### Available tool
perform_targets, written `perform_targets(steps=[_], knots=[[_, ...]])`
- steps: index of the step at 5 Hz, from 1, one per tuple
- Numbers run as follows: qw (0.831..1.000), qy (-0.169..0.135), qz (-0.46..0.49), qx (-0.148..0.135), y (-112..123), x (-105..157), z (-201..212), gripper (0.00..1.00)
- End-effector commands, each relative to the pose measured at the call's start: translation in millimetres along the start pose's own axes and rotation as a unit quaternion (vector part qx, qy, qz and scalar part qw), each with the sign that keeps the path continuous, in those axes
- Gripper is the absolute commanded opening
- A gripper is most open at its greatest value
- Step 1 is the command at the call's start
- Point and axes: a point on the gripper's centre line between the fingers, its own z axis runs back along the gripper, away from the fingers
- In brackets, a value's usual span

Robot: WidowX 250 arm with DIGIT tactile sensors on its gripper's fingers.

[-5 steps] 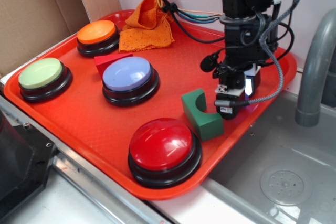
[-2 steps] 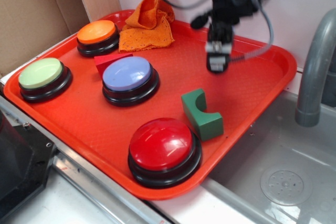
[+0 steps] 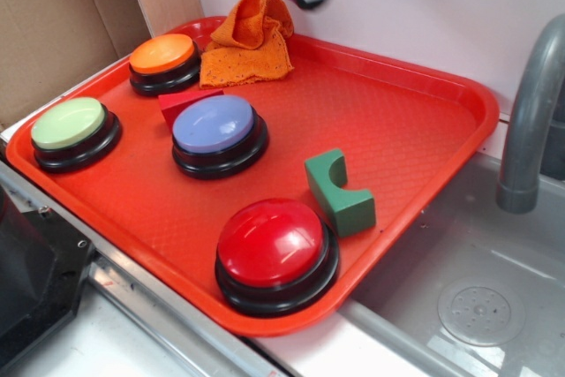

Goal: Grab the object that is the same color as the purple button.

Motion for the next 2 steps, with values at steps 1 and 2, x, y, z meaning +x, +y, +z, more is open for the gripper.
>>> perform_targets(steps=[1, 2], knots=[[0.992, -0.005, 0.122, 0.018, -6.8, -51.7, 27.1, 0.00], [0.984, 0.008, 0.175, -0.033, -7.8, -71.2, 25.0, 0.00]])
